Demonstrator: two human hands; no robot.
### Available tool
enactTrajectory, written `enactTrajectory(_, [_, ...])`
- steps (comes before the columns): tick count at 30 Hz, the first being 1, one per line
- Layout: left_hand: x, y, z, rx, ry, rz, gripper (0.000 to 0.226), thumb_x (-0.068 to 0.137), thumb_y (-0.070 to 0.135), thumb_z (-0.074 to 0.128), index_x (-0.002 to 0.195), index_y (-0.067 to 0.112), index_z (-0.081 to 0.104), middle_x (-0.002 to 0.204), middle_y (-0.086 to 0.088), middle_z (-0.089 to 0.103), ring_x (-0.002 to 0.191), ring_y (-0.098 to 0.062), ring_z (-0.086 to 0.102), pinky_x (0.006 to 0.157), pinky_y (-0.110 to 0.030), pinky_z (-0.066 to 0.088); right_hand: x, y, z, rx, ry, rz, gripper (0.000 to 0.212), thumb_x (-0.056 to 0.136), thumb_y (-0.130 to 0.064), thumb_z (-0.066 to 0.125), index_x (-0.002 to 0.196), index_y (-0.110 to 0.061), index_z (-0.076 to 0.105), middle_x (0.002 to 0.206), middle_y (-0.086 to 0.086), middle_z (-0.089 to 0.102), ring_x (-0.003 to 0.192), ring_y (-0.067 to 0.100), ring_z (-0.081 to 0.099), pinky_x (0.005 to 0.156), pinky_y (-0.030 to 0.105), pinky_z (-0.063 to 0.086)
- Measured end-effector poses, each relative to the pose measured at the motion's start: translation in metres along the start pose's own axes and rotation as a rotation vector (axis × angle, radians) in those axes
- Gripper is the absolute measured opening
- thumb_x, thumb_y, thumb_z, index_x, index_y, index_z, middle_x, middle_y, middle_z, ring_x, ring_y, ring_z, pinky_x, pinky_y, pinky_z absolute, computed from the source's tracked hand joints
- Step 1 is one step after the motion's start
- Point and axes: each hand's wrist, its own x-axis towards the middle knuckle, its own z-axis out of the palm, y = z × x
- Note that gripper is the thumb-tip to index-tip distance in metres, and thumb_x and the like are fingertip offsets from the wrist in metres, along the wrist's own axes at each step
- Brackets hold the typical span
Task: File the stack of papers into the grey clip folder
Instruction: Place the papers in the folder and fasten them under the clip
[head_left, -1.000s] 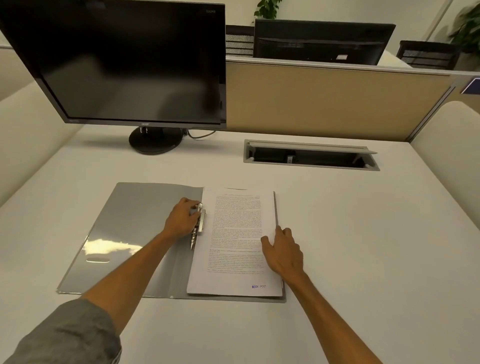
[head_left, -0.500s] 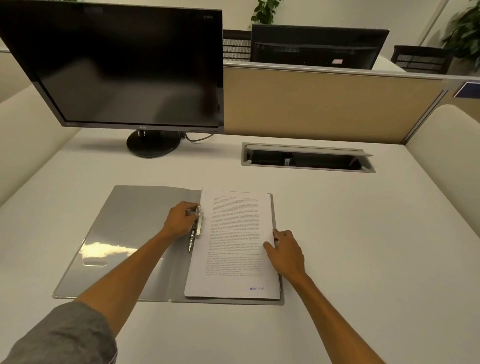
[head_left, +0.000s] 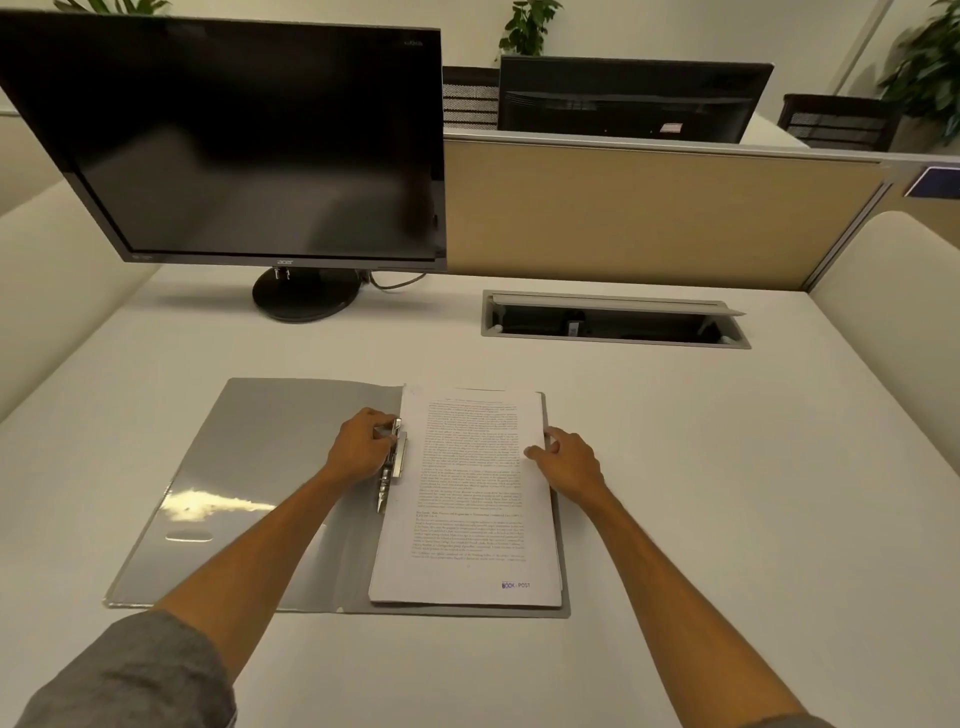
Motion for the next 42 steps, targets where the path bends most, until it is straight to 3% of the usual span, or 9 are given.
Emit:
enactTrajectory(6, [0.002, -0.002, 0.0, 0.01, 0.0, -0.015, 0.034, 0.089, 0.006, 0.055, 0.122, 0.005, 0.061, 0.125, -0.013, 0.056, 0.109, -0.028, 0.056, 0.09, -0.027, 0.041, 0.018, -0.004, -0.005, -0.01, 0.022, 0.013, 0.059, 0.089, -0.043, 0.058, 0.139, -0.014, 0.045, 0.138, 0.01, 0.053, 0.12, 0.031, 0.055, 0.097, 0.042, 0.045])
enactTrajectory(11, [0.004, -0.002, 0.001, 0.005, 0.009, -0.009, 0.032, 0.088, 0.004, 0.055, 0.119, 0.005, 0.062, 0.123, -0.012, 0.057, 0.105, -0.028, 0.057, 0.089, -0.029, 0.044, 0.029, -0.012, -0.004, 0.015, 0.038, -0.017, 0.034, 0.089, -0.033, 0.06, 0.11, -0.007, 0.063, 0.102, 0.007, 0.067, 0.081, 0.018, 0.057, 0.073, 0.036, 0.048])
enactTrajectory(15, [0.005, -0.006, 0.003, 0.002, 0.016, -0.016, 0.033, 0.089, 0.007, 0.055, 0.121, 0.005, 0.061, 0.124, -0.011, 0.056, 0.102, -0.026, 0.058, 0.088, -0.029, 0.046, 0.031, -0.008, 0.0, 0.029, 0.092, -0.003, 0.036, 0.085, -0.032, 0.066, 0.114, -0.011, 0.062, 0.099, 0.003, 0.064, 0.088, 0.021, 0.059, 0.08, 0.036, 0.048])
enactTrajectory(24, [0.007, -0.01, 0.004, 0.001, 0.013, -0.019, 0.034, 0.089, 0.009, 0.055, 0.122, 0.006, 0.061, 0.125, -0.01, 0.056, 0.104, -0.028, 0.058, 0.094, -0.037, 0.049, 0.03, 0.002, 0.002, 0.083, 0.101, -0.022, 0.031, 0.079, -0.022, 0.073, 0.107, -0.013, 0.063, 0.095, 0.0, 0.065, 0.088, 0.022, 0.063, 0.071, 0.028, 0.045])
enactTrajectory(27, [0.007, -0.011, 0.004, -0.009, 0.013, -0.026, 0.033, 0.089, 0.009, 0.056, 0.121, 0.006, 0.061, 0.125, -0.01, 0.056, 0.101, -0.026, 0.059, 0.093, -0.037, 0.05, 0.034, -0.001, 0.001, 0.047, 0.111, -0.039, 0.046, 0.082, -0.034, 0.071, 0.12, -0.012, 0.057, 0.109, 0.005, 0.065, 0.093, 0.022, 0.061, 0.077, 0.03, 0.047])
enactTrajectory(30, [0.008, -0.013, 0.005, -0.008, 0.017, -0.026, 0.033, 0.089, 0.01, 0.056, 0.121, 0.006, 0.061, 0.124, -0.009, 0.056, 0.095, -0.02, 0.056, 0.091, -0.036, 0.051, 0.048, -0.006, -0.005, -0.047, 0.058, -0.058, 0.062, 0.088, -0.041, 0.061, 0.141, -0.017, 0.039, 0.133, 0.011, 0.053, 0.117, 0.031, 0.055, 0.097, 0.042, 0.045])
enactTrajectory(34, [0.007, -0.012, 0.005, 0.005, 0.03, 0.003, 0.032, 0.088, 0.009, 0.055, 0.118, 0.007, 0.063, 0.121, -0.008, 0.057, 0.094, -0.02, 0.056, 0.089, -0.034, 0.05, 0.07, -0.011, -0.012, -0.218, -0.035, -0.09, 0.054, 0.096, -0.042, 0.046, 0.145, -0.023, 0.033, 0.15, 0.012, 0.037, 0.134, 0.036, 0.041, 0.109, 0.05, 0.034])
enactTrajectory(38, [0.007, -0.013, 0.006, 0.0, 0.037, 0.017, 0.029, 0.088, 0.009, 0.055, 0.116, 0.008, 0.065, 0.12, -0.009, 0.057, 0.098, -0.026, 0.06, 0.09, -0.038, 0.052, 0.077, -0.013, -0.013, -0.235, -0.023, -0.146, 0.042, 0.099, -0.034, 0.043, 0.138, -0.018, 0.046, 0.145, 0.011, 0.044, 0.13, 0.034, 0.045, 0.108, 0.044, 0.035])
enactTrajectory(42, [0.007, -0.014, 0.007, -0.01, 0.042, 0.016, 0.03, 0.088, 0.008, 0.055, 0.117, 0.009, 0.065, 0.118, -0.008, 0.057, 0.095, -0.024, 0.06, 0.086, -0.033, 0.051, 0.077, -0.011, -0.01, -0.196, 0.039, -0.148, 0.036, 0.095, -0.03, 0.052, 0.129, -0.017, 0.053, 0.132, 0.01, 0.054, 0.116, 0.031, 0.055, 0.099, 0.039, 0.043])
